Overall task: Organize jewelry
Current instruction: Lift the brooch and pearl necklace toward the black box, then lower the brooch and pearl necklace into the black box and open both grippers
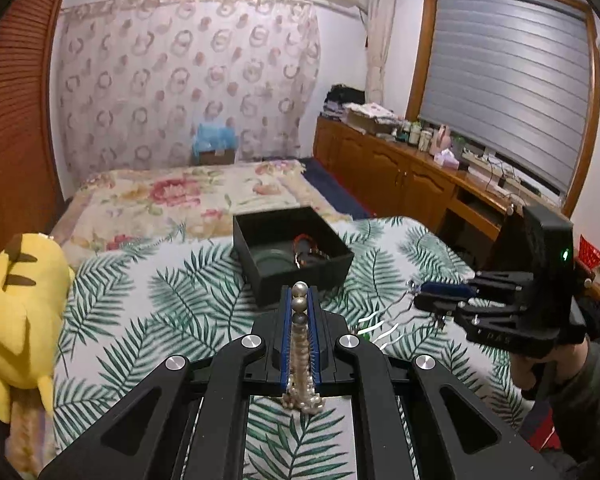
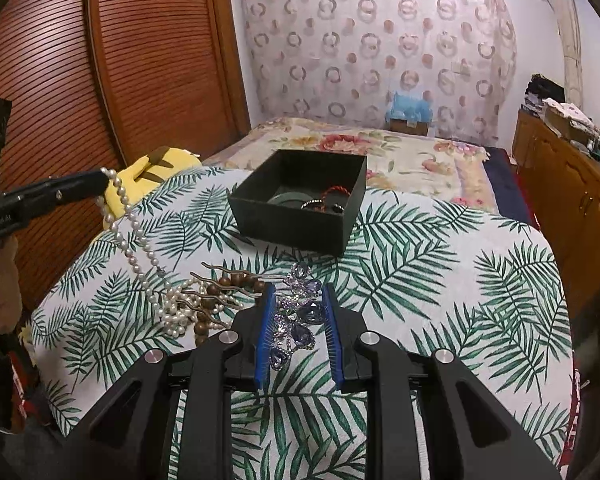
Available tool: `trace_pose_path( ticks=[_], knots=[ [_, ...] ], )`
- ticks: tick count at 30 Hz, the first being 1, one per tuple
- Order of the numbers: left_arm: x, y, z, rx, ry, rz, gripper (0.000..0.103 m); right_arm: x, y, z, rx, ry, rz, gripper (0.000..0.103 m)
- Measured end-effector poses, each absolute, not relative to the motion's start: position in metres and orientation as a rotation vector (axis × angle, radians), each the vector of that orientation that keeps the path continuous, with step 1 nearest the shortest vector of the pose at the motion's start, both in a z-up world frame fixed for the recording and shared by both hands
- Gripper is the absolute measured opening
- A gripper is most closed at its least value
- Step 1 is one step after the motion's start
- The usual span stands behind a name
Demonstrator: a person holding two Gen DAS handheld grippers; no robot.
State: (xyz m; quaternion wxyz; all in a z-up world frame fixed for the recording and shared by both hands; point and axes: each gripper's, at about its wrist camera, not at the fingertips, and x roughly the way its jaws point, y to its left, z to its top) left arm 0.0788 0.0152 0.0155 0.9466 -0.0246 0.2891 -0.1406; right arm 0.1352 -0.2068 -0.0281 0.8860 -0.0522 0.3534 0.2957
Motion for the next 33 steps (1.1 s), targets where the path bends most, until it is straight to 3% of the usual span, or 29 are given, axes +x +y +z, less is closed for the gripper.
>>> trace_pose_path(
  ticks=[33],
  knots=[
    [0.171,0.006,0.121,-0.016,0.464,-0.293,0.007,0.235,-0.192,0.020,-0.118,0.711,0.651,0.026]
  ],
)
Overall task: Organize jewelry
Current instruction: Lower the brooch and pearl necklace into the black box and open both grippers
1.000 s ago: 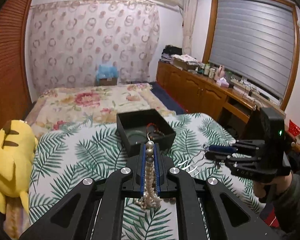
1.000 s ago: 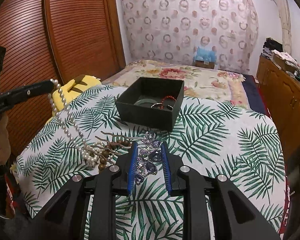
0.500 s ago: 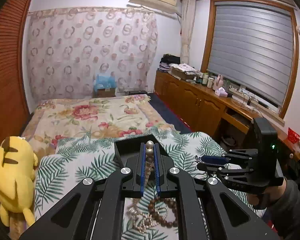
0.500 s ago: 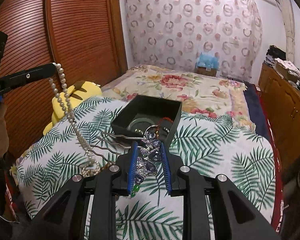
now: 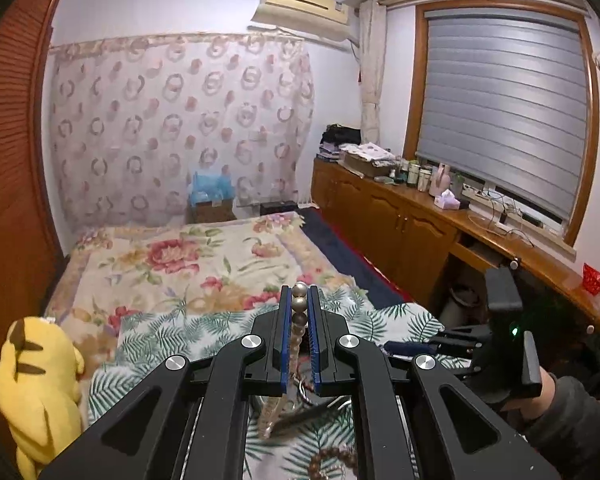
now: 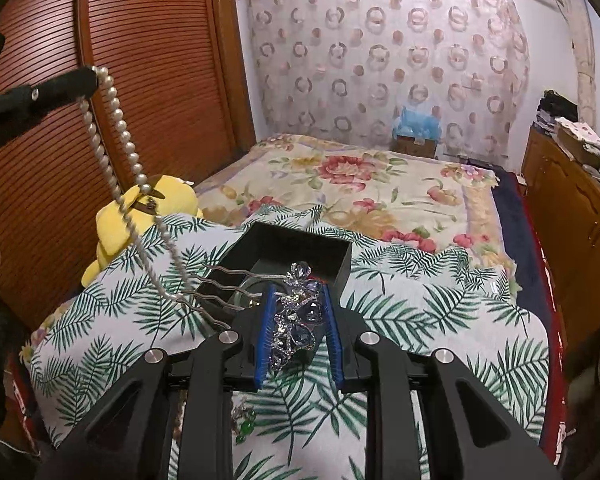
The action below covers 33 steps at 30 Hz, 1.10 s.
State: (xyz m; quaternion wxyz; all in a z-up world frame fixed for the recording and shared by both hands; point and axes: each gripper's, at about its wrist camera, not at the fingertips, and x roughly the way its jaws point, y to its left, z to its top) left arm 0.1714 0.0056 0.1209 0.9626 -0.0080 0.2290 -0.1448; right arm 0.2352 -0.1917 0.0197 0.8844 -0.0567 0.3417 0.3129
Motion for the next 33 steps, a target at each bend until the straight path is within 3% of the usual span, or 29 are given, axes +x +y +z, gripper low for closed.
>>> trace_pose_path(
  ticks=[11,33],
  knots=[
    [0.207,-0.002,0.113,-0.009,0.499,-0.287,0.007,0.262,-0.178,0.000,-0.140,0.744,0.650,0.026],
    [0.260,0.000,0.034,-0.018,0.666,-0.265,0.007,0.282,-0.159,-0.031,-0.175,0.795,0.666,0.026]
  ],
)
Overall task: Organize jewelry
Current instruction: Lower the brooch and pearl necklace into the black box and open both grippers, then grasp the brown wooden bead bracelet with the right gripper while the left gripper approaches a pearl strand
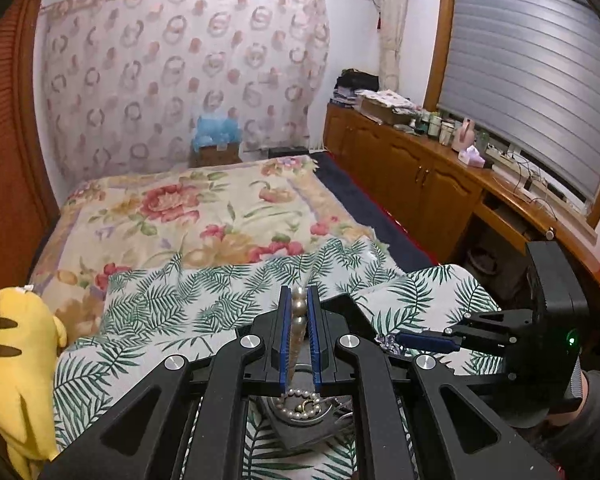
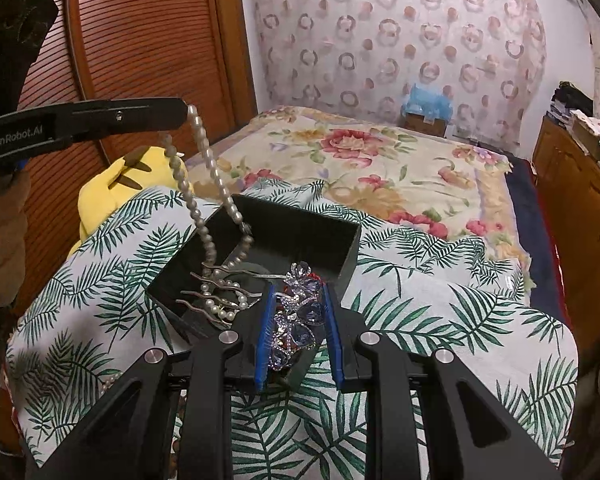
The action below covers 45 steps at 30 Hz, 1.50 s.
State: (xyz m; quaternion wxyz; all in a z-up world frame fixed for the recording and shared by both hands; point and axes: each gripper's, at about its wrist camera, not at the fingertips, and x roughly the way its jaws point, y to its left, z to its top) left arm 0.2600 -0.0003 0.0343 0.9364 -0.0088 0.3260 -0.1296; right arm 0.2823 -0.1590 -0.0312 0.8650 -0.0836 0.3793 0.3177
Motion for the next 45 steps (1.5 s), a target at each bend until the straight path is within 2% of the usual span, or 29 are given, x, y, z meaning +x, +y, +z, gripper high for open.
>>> trace_pose_path(
  ticks=[25,37,39,40,41,45],
  knots=[
    [0.218,0.027,-0.008,-0.041,0.735,-0.183,0.008,0.283,-0.138,-0.044,-0.220,0.806,0.671,0.029],
    [0.200,0.033,-0.027,-0.046,0.777,-0.180,0.008,0.261,-0.151,-0.027,-0.186,0.764,0.687,0.029],
    [0.194,0.032,-0.030,-0.041,0.784,-0.181,0.011,0.249,-0.155,-0.025,-0.183,0.757,0.697,0.029],
    [0.191,0.032,-0.032,-0.037,0.785,-0.179,0.022,0.243,-0.158,-0.025,-0.182,0.757,0.702,0.029],
    [0.187,0.032,-0.034,-0.029,0.784,-0.178,0.029,0.237,-0.160,-0.025,-0.180,0.759,0.705,0.029],
    [0.174,0.026,-0.043,-0.016,0.805,-0.196,0.031,0.219,-0.169,-0.035,-0.162,0.795,0.715,0.029]
  ],
)
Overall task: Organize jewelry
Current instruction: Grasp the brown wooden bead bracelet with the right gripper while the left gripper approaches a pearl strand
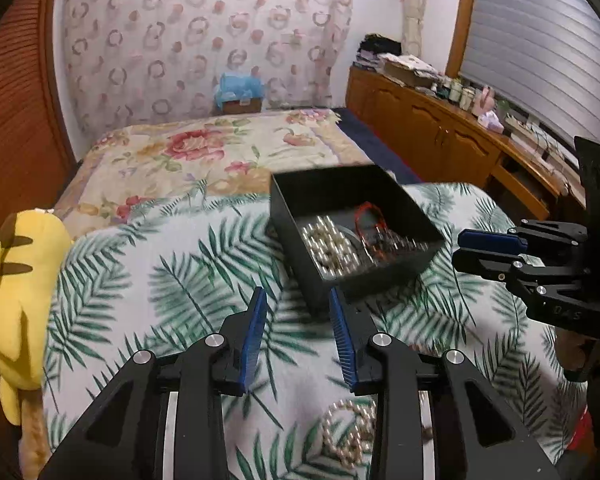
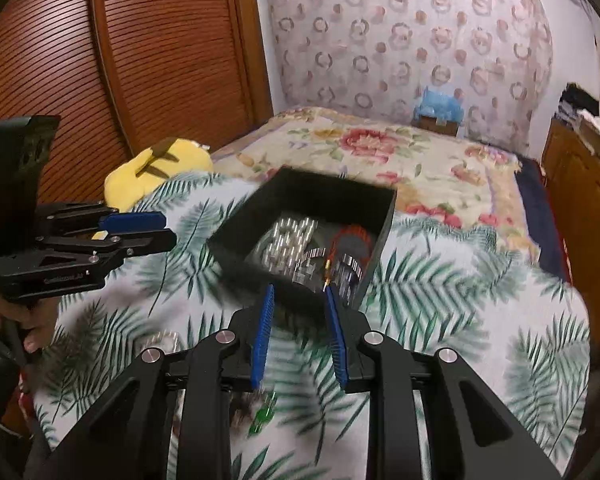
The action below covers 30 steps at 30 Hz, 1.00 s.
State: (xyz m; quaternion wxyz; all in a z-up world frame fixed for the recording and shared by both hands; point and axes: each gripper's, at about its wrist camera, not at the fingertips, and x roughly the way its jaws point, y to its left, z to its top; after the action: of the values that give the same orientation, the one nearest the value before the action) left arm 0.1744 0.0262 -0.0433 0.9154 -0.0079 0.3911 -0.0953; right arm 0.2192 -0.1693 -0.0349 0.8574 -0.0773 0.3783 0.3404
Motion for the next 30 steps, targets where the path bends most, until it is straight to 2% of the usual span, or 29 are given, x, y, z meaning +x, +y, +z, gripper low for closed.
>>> trace_pose_path(
  ticks=[8,10,26,27,28,30],
  knots=[
    [0.150,0.022,-0.068,-0.015,0.867,-0.221,0.034,0.193,-0.166,-0.064,-0.190,0.872,0.739,0.028],
    [0.145,0.023,-0.073,-0.010,0.879,-0.217,0.035,0.191,-0.161,-0.065,-0.198,0.878,0.753,0.023],
    [0.123,0.034,-0.098,-0.027,0.960,-0.228,0.035,0.191,-0.116,-0.090,-0.314,0.952,0.806,0.023],
    [0.122,0.033,-0.097,-0.029,0.958,-0.234,0.035,0.191,-0.116,-0.090,-0.317,0.953,0.805,0.022],
    [0.123,0.033,-0.097,-0.031,0.958,-0.239,0.035,0.190,-0.117,-0.091,-0.318,0.953,0.805,0.015],
    [0.123,0.031,-0.097,-0.032,0.956,-0.247,0.035,0.189,-0.117,-0.090,-0.329,0.948,0.803,0.015]
  ],
)
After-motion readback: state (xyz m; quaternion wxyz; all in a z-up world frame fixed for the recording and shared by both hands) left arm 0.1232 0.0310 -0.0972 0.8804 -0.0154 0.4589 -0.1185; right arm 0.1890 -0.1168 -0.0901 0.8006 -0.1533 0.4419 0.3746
